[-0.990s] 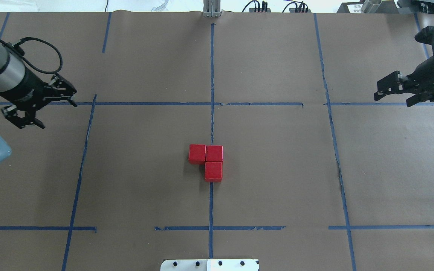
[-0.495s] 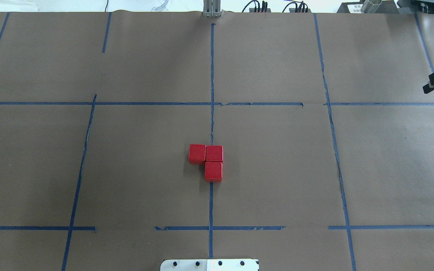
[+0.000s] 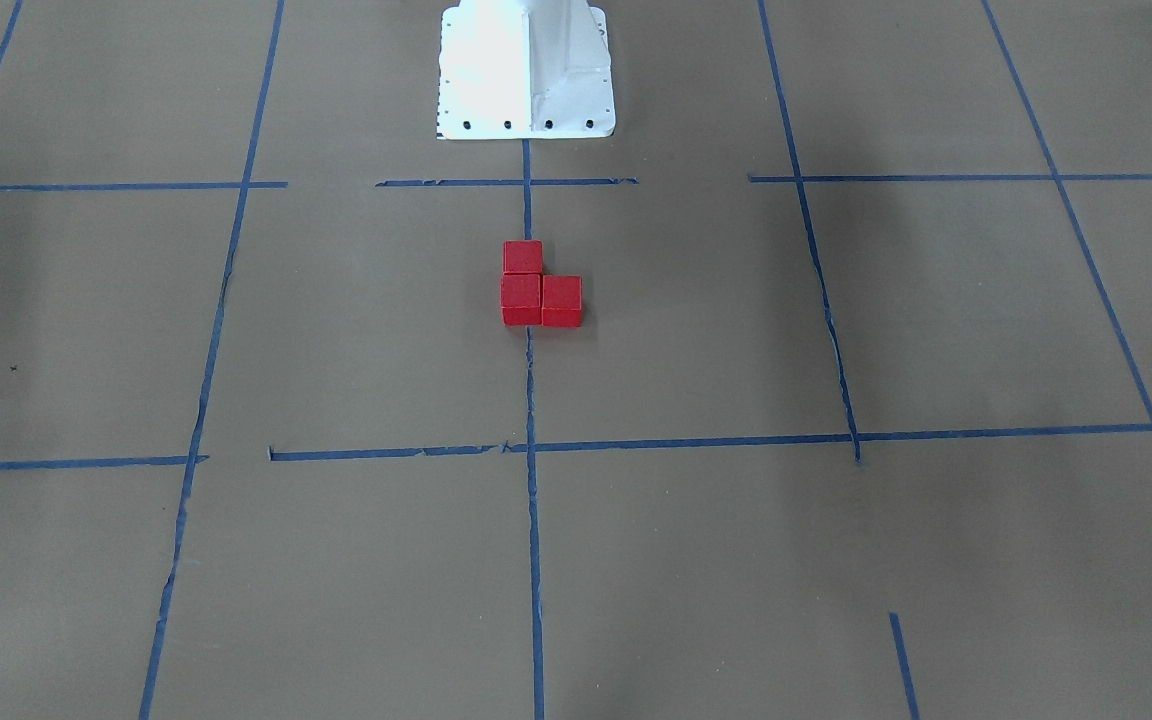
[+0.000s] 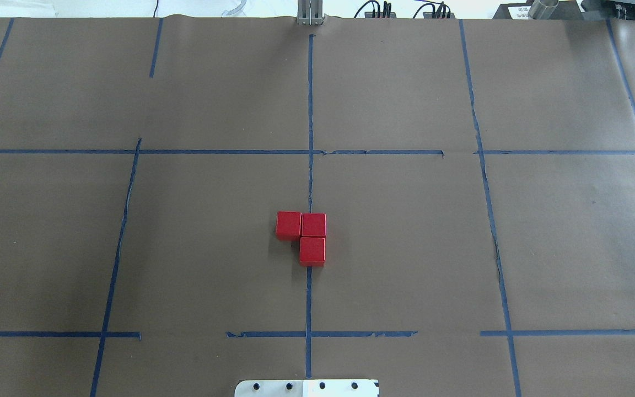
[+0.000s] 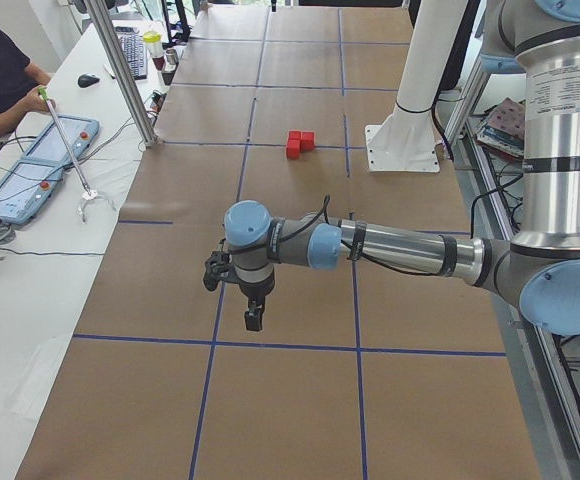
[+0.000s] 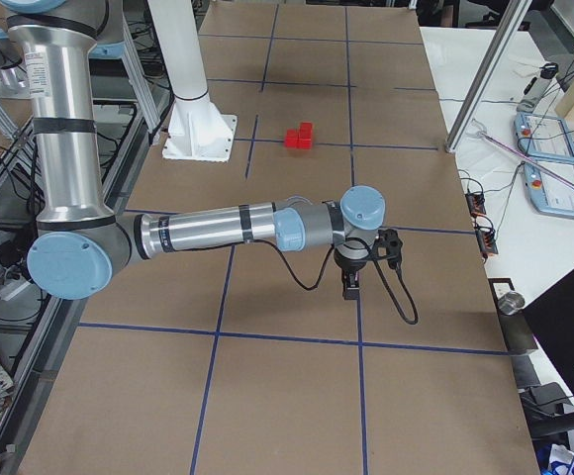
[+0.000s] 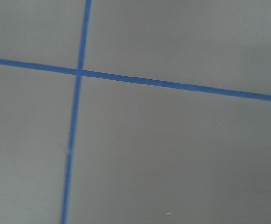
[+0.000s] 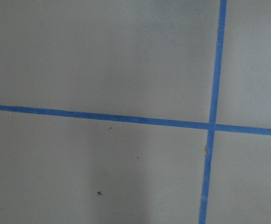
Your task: Form red blocks into L shape at center
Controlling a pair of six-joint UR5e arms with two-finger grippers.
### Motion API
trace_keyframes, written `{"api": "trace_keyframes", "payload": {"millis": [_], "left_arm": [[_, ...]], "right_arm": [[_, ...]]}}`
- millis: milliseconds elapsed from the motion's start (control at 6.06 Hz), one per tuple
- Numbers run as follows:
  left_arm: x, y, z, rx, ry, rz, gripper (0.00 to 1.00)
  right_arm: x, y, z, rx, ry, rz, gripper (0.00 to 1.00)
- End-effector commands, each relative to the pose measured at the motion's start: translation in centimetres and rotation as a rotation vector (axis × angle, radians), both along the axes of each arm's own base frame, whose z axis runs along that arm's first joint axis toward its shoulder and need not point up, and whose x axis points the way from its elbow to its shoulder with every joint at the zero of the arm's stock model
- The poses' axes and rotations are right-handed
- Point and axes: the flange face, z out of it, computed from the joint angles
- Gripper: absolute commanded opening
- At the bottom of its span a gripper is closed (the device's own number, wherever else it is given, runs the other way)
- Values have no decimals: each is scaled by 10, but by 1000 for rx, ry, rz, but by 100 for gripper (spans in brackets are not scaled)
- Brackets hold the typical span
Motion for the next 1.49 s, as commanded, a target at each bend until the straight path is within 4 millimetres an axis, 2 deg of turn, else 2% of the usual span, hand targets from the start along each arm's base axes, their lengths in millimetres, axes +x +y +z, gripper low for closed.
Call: {"api": "trace_keyframes", "payload": {"millis": [0,165,660,825,990,1320], "left_arm": [[-39,10,16,-18,50,-52,100],[-39,13,13,-33,50,-55,100],[-38,15,22,-82,50,-54,100],[-37,16,26,-88,48,-54,100],[-38,17,25,-80,52,-55,100],[-37,17,31,-87,51,-55,100]], "right_arm": [[24,32,38,18,17,-47,100],[23,33,45,6,19,-50,100],[11,33,36,-6,5,-72,100],[2,33,2,-62,12,-92,100],[4,48,9,-71,33,-116,100],[4,50,14,-47,33,-144,100]]}}
